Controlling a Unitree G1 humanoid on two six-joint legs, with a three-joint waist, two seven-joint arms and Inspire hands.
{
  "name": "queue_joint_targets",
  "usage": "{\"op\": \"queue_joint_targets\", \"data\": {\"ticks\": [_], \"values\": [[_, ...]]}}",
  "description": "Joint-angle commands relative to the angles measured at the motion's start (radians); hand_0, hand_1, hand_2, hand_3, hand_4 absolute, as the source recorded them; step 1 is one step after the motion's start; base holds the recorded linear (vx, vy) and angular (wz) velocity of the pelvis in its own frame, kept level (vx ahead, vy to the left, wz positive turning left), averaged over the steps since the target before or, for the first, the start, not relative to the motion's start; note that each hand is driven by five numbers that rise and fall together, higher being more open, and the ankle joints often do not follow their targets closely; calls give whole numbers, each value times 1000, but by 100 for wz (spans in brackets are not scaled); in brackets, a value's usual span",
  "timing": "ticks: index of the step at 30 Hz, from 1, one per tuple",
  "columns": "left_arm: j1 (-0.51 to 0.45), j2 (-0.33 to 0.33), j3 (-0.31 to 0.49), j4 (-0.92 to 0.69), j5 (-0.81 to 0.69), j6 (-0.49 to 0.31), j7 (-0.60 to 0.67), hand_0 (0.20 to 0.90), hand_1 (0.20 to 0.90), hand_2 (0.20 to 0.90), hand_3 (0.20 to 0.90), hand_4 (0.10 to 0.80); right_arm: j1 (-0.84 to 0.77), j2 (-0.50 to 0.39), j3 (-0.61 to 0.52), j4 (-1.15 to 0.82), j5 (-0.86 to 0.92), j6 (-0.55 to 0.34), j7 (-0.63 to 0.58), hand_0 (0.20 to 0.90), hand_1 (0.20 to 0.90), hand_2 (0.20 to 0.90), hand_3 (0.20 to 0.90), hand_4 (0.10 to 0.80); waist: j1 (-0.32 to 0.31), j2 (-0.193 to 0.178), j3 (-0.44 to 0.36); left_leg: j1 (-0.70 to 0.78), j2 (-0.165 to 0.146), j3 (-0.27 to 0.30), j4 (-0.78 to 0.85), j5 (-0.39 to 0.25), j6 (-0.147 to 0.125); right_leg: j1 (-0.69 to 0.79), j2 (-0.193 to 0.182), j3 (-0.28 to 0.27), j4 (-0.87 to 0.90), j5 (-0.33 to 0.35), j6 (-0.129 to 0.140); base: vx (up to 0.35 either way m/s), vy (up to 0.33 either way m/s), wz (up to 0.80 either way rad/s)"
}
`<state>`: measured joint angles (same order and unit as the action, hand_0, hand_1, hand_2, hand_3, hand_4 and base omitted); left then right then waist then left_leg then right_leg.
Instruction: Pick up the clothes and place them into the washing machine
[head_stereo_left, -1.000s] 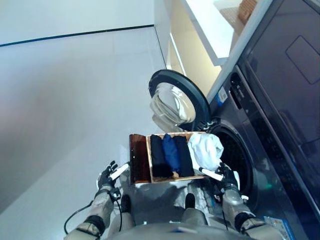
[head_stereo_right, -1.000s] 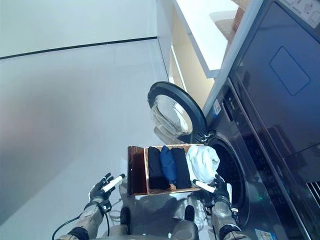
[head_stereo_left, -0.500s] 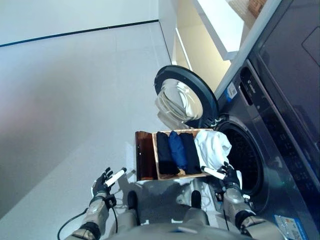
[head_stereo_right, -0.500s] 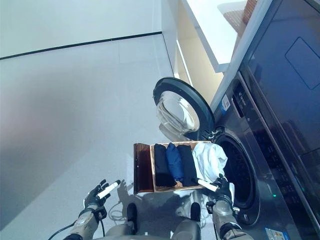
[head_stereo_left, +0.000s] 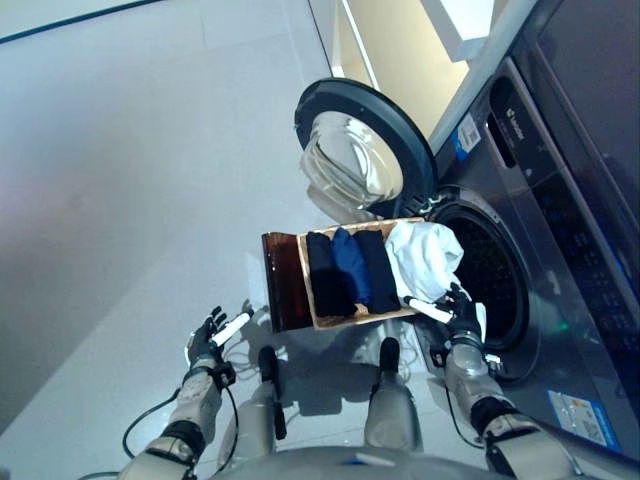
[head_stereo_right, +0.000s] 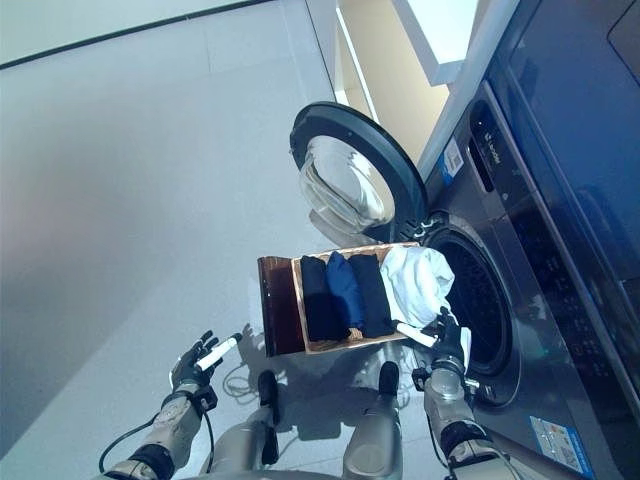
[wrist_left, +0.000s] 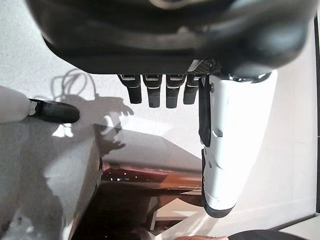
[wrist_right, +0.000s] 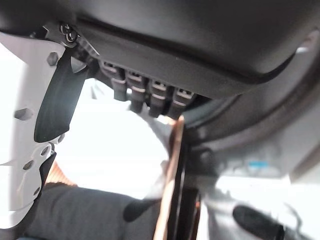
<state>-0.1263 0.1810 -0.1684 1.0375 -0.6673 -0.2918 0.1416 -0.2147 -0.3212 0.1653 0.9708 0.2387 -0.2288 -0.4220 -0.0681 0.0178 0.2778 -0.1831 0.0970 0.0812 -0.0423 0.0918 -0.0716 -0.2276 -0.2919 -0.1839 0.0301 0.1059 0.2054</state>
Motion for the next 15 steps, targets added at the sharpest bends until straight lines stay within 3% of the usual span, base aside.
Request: {"op": "queue_joint_targets", "data": {"ticks": [1,5,15], "values": [[-45,45,38,-52,-8,-79,30,900,900,900,900,800,-78,-88,-12,-56,-81,-54,-96,900,900,900,900,800,13,-42,-15,-1,73,-58,100,-91,-70,-65,-73,1,21,131,36,-49,-19,8],[-43,36,34,-87,-11,-81,38,900,900,900,900,800,-92,-111,-34,-145,-85,-56,-112,900,900,900,900,800,8,-38,3,-32,71,-59,111,-95,-72,-107,-75,16,42,128,31,-35,1,3],[-51,33,22,-103,2,-91,46,900,900,900,900,800,-106,-127,-50,-193,-133,-68,-153,900,900,900,900,800,-3,-45,41,-124,54,-78,308,-196,-67,-191,-100,58,183,80,21,-7,-2,2]]}}
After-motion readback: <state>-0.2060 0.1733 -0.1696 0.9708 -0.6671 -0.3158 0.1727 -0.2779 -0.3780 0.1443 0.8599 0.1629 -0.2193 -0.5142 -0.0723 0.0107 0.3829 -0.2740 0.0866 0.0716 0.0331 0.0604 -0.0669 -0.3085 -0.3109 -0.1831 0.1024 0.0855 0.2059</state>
